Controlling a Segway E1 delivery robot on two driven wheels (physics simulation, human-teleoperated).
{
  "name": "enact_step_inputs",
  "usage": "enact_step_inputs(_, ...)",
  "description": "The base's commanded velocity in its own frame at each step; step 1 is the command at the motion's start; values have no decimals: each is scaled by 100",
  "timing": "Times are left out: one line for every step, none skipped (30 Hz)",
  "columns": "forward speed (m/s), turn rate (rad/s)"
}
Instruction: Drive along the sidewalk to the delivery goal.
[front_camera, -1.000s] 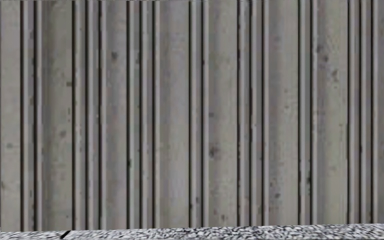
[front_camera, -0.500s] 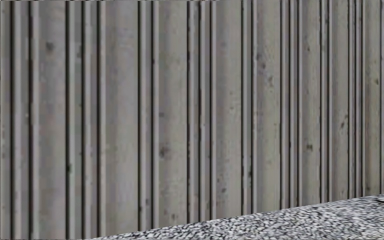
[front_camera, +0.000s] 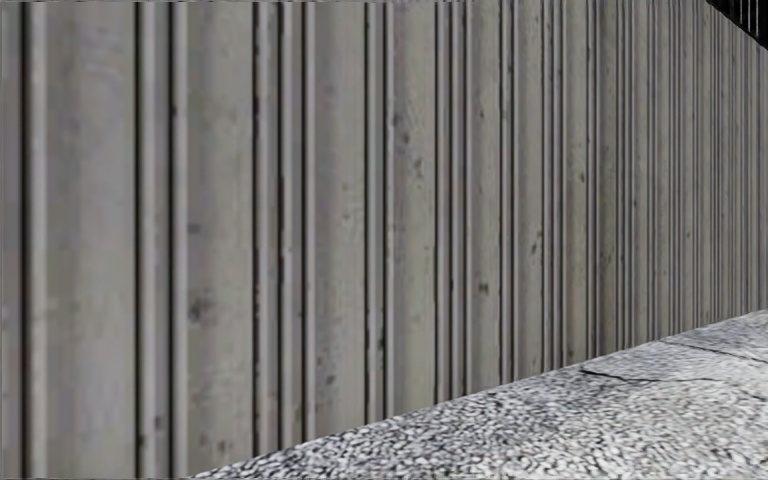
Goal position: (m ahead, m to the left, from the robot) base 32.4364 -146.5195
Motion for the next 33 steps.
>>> enact_step_inputs(0,-70)
enact_step_inputs(0,-70)
enact_step_inputs(0,-70)
enact_step_inputs(0,-70)
enact_step_inputs(0,-71)
enact_step_inputs(0,-72)
enact_step_inputs(0,-78)
enact_step_inputs(0,-82)
enact_step_inputs(0,-82)
enact_step_inputs(0,-83)
enact_step_inputs(0,-83)
enact_step_inputs(0,-83)
enact_step_inputs(0,-83)
enact_step_inputs(0,-83)
enact_step_inputs(0,-83)
enact_step_inputs(0,-83)
enact_step_inputs(0,-83)
enact_step_inputs(0,-83)
enact_step_inputs(0,-83)
enact_step_inputs(0,-83)
enact_step_inputs(0,-83)
enact_step_inputs(0,-83)
enact_step_inputs(0,-83)
enact_step_inputs(0,-83)
enact_step_inputs(0,-83)
enact_step_inputs(0,-78)
enact_step_inputs(0,-67)
enact_step_inputs(0,-54)
enact_step_inputs(0,-54)
enact_step_inputs(0,-44)
enact_step_inputs(0,-29)
enact_step_inputs(0,-23)
enact_step_inputs(0,-23)
